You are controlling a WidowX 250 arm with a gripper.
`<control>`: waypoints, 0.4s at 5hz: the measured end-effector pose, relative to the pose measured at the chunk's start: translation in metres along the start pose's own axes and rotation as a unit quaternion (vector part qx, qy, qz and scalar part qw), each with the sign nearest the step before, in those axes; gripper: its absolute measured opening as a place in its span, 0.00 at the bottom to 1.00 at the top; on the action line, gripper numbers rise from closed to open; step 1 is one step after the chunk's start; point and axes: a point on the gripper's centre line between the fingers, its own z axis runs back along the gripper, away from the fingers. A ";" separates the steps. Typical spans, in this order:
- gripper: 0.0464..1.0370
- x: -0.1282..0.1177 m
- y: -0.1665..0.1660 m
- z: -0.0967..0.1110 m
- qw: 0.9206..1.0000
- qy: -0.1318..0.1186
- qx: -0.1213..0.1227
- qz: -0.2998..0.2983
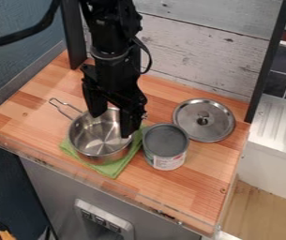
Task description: Close the pan
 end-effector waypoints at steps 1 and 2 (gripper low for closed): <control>0.96 -0.002 -0.002 -0.007 1.000 0.014 -0.004 0.000; 0.96 0.027 -0.020 -0.012 0.999 0.021 -0.007 -0.039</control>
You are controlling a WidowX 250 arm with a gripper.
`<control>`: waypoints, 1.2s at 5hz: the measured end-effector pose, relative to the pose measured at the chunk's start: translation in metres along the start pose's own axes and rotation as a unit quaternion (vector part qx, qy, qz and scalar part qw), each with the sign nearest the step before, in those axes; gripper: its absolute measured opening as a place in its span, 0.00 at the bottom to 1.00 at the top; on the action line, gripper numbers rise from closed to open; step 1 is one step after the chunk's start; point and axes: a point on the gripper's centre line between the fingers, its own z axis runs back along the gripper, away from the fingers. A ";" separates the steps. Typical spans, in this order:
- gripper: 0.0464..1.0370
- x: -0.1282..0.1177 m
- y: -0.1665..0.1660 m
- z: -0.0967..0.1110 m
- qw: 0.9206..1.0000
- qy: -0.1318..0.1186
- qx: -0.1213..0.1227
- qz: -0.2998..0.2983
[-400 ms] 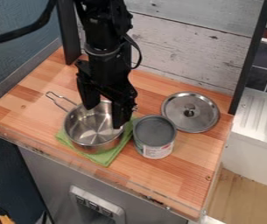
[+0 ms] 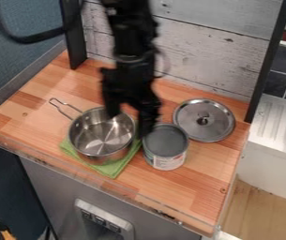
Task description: Close the pan
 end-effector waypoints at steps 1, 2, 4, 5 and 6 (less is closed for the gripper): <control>0.96 0.027 -0.005 -0.006 1.000 -0.001 -0.003 -0.015; 0.96 0.070 -0.014 -0.017 0.999 -0.021 -0.003 -0.030; 0.90 0.106 -0.021 -0.045 0.999 -0.041 -0.007 -0.015; 0.71 0.117 -0.026 -0.052 0.999 -0.043 -0.006 -0.021; 0.43 0.117 -0.027 -0.060 0.999 -0.039 -0.008 -0.019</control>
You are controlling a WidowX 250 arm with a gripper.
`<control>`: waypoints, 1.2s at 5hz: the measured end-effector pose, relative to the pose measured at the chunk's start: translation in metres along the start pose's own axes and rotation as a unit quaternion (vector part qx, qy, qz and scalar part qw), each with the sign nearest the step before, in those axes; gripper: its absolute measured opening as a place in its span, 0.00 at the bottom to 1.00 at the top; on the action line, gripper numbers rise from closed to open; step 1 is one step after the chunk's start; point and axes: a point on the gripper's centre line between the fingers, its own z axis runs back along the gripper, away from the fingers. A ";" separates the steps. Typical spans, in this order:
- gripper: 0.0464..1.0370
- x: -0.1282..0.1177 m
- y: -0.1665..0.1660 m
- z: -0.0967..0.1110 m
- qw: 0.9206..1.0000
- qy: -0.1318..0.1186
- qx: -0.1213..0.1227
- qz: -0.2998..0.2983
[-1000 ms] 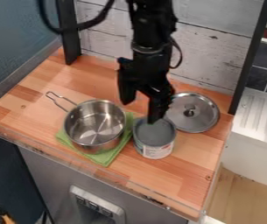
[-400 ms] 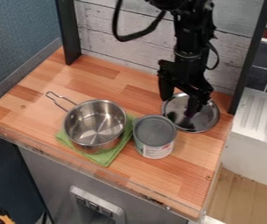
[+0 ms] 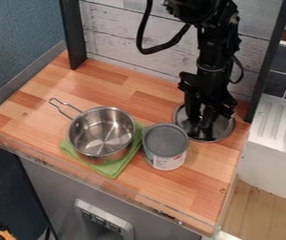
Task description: Close the pan
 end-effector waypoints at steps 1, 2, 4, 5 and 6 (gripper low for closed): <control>0.24 0.001 0.000 0.000 1.000 -0.002 0.000 0.001; 0.24 0.001 -0.001 0.000 1.000 -0.002 0.000 0.001; 0.24 0.015 0.015 0.060 0.996 -0.079 -0.008 0.037; 0.24 -0.008 0.026 0.082 0.994 -0.096 0.001 0.051; 0.24 -0.050 0.031 0.086 0.995 -0.076 0.014 0.058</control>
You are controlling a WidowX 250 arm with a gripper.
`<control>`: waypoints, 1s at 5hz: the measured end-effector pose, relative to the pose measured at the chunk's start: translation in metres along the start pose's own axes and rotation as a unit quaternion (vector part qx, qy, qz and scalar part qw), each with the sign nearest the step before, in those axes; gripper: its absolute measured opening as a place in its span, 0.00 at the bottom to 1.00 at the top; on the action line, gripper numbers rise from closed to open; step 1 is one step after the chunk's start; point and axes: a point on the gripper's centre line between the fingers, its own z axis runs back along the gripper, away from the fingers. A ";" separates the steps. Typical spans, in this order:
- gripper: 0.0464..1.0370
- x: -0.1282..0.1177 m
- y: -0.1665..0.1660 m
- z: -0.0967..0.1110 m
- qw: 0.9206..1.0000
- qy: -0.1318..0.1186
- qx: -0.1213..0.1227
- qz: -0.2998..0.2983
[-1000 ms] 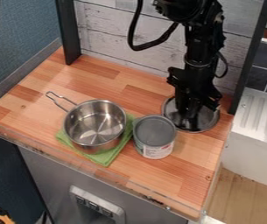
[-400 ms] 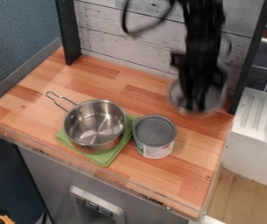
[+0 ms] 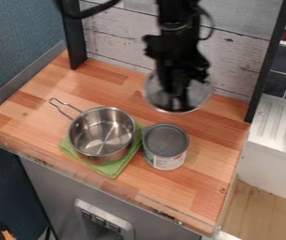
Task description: Close the pan
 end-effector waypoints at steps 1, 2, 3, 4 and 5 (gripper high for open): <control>0.24 -0.044 0.014 -0.002 0.999 0.034 0.018 0.012; 0.24 -0.074 0.031 -0.003 0.997 0.056 0.033 0.030; 0.24 -0.095 0.046 -0.008 0.995 0.078 0.047 0.045; 0.24 -0.101 0.060 -0.009 0.994 0.078 0.051 0.061; 0.24 -0.107 0.065 -0.018 0.992 0.093 0.046 0.070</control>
